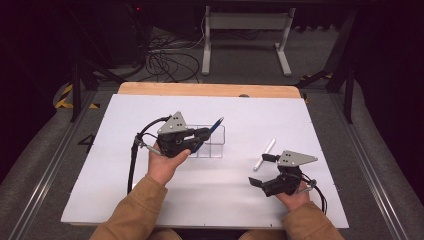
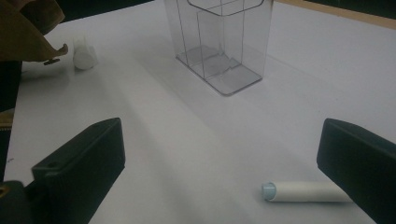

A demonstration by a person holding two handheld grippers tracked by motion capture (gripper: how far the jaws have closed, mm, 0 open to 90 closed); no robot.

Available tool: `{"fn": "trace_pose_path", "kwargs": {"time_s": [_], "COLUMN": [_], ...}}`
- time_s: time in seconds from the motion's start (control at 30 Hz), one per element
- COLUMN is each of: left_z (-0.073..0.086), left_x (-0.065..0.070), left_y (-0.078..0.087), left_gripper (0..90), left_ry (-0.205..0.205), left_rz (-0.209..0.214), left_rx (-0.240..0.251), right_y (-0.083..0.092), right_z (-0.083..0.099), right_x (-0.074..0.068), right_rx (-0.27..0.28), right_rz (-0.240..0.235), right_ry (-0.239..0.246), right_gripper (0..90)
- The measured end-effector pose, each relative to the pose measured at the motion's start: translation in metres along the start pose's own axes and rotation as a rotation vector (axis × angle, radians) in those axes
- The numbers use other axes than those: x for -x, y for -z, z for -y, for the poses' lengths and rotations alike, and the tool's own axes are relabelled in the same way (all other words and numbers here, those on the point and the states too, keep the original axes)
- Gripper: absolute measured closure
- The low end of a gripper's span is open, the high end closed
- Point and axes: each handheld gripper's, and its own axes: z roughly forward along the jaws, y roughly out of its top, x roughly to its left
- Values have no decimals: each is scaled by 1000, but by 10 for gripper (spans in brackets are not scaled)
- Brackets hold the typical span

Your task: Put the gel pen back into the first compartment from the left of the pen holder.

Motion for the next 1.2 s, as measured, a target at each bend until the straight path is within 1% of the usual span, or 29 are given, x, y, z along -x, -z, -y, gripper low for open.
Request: {"fn": "trace_pose_path", "kwargs": {"time_s": [0.07,0.1,0.2,0.27,0.33,0.37,0.47,0.6,0.7,0.73,0.8,0.9,0.97,1.07,1.1,1.13,1.17,1.2], "left_z": [0,1,1,2,4,5,6,6,7,7,8,11,13,15,16,16,16,17], "left_x": [-2,-2,-5,-7,-11,-13,-18,-22,-24,-24,-25,-26,-28,-30,-30,-31,-31,-31], "left_y": [0,0,-1,-2,-3,-4,-5,-5,-4,-4,-5,-5,-6,-8,-8,-9,-9,-10], "left_gripper": [792,792,791,791,791,791,791,791,790,790,790,790,790,790,790,790,790,790], "left_ry": [-4,7,-7,-10,-5,13,19,47,34,34,17,4,10,0,8,6,-6,3], "left_rz": [-23,-31,-61,-77,-90,-85,-102,-109,-134,-137,-150,-163,-162,-172,-164,-165,-176,-168], "left_rx": [15,22,40,51,60,69,84,117,124,127,131,146,148,146,146,146,143,144], "right_y": [0,0,0,0,0,0,0,0,0,0,0,0,0,0,0,0,0,0], "right_z": [0,0,0,0,0,0,0,0,0,0,0,0,0,0,0,0,0,0], "right_x": [0,0,0,0,0,0,0,0,0,0,0,0,0,-1,-1,0,0,0], "right_rx": [0,0,0,0,1,1,0,-2,-2,-2,-3,0,-1,0,0,0,1,0], "right_rz": [0,-1,-2,-1,-2,-2,-2,-2,-3,-2,-4,-5,-4,-4,-4,-4,-2,-4], "right_ry": [0,0,1,1,1,1,1,1,1,1,0,0,0,0,-1,-1,-2,-1], "right_gripper": [14,14,14,14,14,14,13,13,13,14,13,14,14,14,14,14,13,13]}}
